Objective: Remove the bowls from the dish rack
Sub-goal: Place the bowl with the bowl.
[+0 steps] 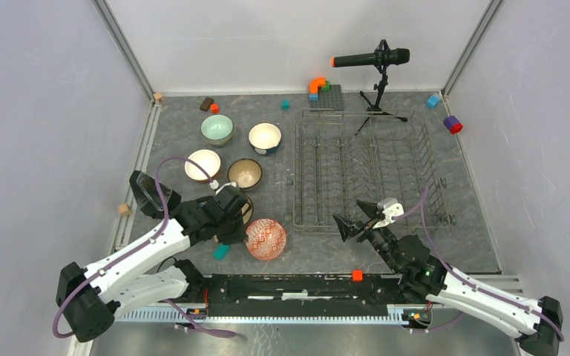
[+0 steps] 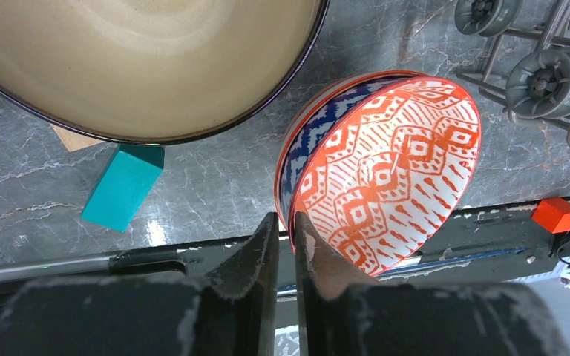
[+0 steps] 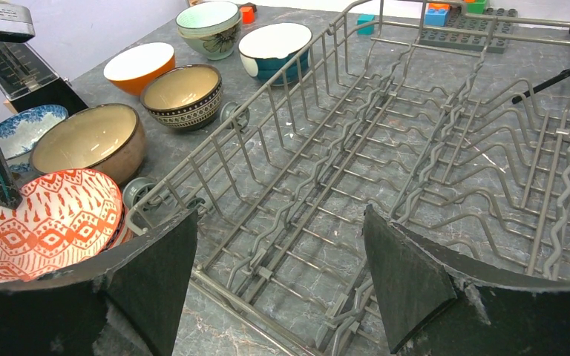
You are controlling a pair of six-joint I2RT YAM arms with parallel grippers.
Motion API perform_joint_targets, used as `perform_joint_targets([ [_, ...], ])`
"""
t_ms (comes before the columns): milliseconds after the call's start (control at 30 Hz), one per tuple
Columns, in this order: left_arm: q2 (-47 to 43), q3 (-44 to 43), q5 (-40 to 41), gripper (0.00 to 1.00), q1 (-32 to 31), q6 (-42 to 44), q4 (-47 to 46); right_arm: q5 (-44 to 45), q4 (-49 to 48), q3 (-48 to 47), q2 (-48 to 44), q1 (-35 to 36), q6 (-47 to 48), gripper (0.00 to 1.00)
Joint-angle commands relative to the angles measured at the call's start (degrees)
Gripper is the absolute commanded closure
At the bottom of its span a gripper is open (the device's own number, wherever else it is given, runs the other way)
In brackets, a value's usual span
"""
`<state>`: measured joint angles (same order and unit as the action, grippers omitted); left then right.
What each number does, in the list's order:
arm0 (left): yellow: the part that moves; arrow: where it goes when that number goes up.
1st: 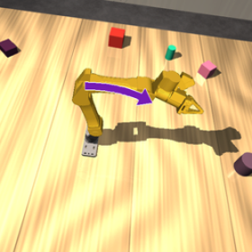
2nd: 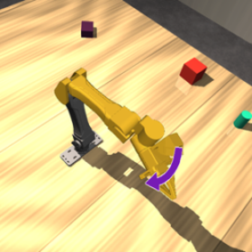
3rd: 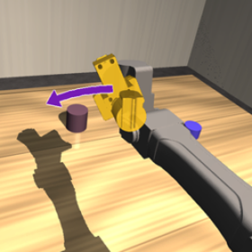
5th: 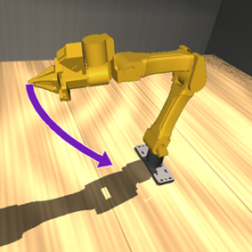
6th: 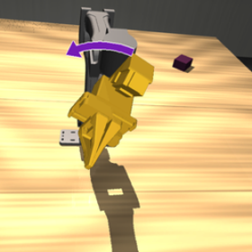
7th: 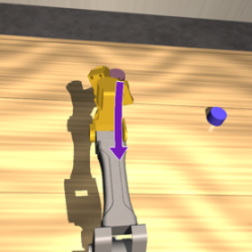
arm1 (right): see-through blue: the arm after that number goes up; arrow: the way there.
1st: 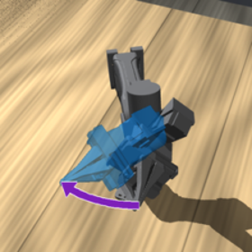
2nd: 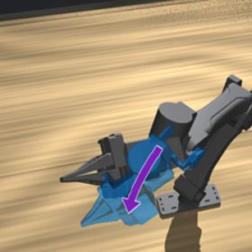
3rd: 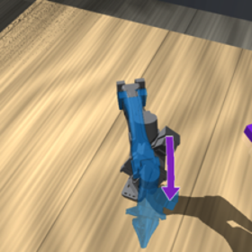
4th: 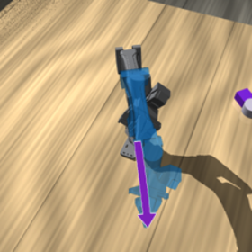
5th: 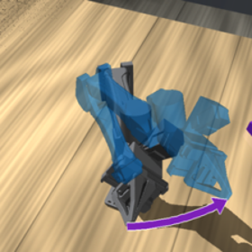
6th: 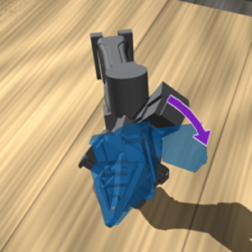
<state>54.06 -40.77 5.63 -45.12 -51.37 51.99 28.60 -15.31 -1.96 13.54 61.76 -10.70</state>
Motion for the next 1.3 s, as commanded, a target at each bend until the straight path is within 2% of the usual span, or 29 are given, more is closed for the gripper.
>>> perform_joint_targets([
  [0, 0.24, -0.14, -0.25, 0.82, -0.14, 2.08, -1.52, 0.89, -0.99, 0.11, 0.08, -0.07, -0.24, 0.13],
  [500, 0.2, 1.55, -0.13, 0.97, -0.15, 1.27, -3.35, 0.76, -0.86, -0.15, 0.26, -0.07, -0.33, 0.13],
  [1267, -0.88, 2.75, -0.45, 0.98, -0.18, 0.58, -4.4, 0.91, -0.77, -0.09, 0.5, -0.11, -0.38, 0.13],
])
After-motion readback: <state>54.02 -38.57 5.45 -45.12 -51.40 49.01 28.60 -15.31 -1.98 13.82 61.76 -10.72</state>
